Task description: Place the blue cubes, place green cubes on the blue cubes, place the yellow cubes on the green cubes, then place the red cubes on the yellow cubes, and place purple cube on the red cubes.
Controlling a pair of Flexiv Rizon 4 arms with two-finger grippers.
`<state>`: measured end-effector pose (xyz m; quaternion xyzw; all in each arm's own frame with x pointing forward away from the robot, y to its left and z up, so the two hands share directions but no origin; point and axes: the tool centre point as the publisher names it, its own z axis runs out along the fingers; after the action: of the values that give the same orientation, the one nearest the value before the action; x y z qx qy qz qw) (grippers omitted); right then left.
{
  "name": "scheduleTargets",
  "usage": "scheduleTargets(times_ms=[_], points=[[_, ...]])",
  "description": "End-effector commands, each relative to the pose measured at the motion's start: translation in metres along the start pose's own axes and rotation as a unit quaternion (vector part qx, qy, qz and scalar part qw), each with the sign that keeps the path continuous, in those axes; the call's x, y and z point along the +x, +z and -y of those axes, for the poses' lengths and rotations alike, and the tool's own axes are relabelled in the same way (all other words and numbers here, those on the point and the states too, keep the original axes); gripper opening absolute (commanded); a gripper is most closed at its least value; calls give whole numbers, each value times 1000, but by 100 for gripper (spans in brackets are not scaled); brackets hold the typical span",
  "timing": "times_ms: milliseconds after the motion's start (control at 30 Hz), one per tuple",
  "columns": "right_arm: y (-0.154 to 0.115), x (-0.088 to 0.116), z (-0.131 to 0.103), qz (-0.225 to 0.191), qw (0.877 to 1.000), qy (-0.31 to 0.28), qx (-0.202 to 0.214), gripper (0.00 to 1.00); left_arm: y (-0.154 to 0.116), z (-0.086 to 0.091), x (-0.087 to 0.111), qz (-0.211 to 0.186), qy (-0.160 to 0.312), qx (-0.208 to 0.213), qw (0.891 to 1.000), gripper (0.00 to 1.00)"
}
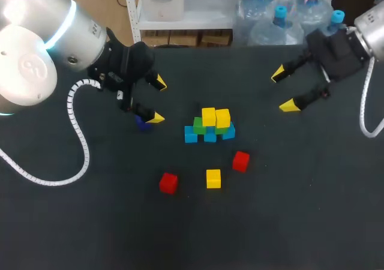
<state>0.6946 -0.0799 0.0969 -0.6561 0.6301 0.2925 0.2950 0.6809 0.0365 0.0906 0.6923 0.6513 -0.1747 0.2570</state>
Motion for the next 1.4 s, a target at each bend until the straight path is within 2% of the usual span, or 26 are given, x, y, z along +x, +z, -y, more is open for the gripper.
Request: scheduleTargets(times_ms=[33,167,300,400,467,567,633,733,800,1000,1133,1267,1400], points=[[-1,2,4,12,1000,-1,-15,100,0,0,2,3,2,0,1000,100],[-1,2,4,12,1000,-1,-15,100,-5,5,-1,-4,2,-4,1000,100],[-1,2,4,12,1000,-1,-15,100,-21,28,-24,-81,33,-16,996,100],[-1,2,4,12,1000,-1,-15,100,-28,42,-39,-113,50,-13,992,100],[-1,2,4,12,1000,-1,-15,100,-29,50,-48,-124,45,-7,991,100],[-1,2,4,12,1000,-1,-15,100,-29,61,-58,-180,10,7,984,100],[-1,2,4,12,1000,-1,-15,100,-27,70,-65,-203,-6,9,979,100],[-1,2,4,12,1000,-1,-15,100,-19,84,-69,-216,-30,15,976,100],[-1,2,4,12,1000,-1,-15,100,-12,93,-71,-239,-40,23,970,100],[-1,2,4,12,1000,-1,-15,100,13,110,-79,-222,-39,67,972,100],[-1,2,4,12,1000,-1,-15,100,31,117,-76,-199,-43,97,974,100],[-1,2,4,12,1000,-1,-15,100,44,123,-73,-182,-50,108,976,100],[-1,2,4,12,1000,-1,-15,100,53,128,-72,-158,-35,132,978,100]])
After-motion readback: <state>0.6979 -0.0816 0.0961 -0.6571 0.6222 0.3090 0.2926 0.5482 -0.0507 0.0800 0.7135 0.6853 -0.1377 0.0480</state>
